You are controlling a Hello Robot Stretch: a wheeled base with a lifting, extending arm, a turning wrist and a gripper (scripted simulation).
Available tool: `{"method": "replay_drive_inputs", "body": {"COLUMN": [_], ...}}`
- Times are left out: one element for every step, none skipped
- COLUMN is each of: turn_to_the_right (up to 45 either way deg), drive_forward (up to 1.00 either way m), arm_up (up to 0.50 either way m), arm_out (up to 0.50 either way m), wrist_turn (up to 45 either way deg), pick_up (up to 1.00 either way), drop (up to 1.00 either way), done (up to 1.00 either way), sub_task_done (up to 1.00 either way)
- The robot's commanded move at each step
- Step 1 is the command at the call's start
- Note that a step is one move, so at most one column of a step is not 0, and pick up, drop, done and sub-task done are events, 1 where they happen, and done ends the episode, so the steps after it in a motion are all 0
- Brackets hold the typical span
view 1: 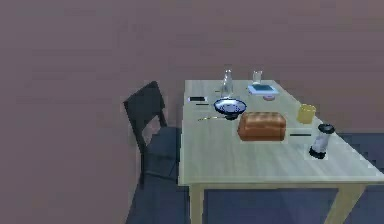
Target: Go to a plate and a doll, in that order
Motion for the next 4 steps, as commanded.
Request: {"method": "replay_drive_inputs", "body": {"turn_to_the_right": [24.0,0.0,45.0,42.0], "drive_forward": [0.00,0.15,0.00,0.00], "arm_up": [0.00,0.00,0.00,0.00], "arm_out": [0.00,0.00,0.00,0.00], "wrist_turn": [0.0,0.0,0.0,0.0], "pick_up": [0.00,0.00,0.00,0.00], "drop": [0.00,0.00,0.00,0.00], "done": [0.00,0.00,0.00,0.00], "sub_task_done": [0.00,0.00,0.00,0.00]}}
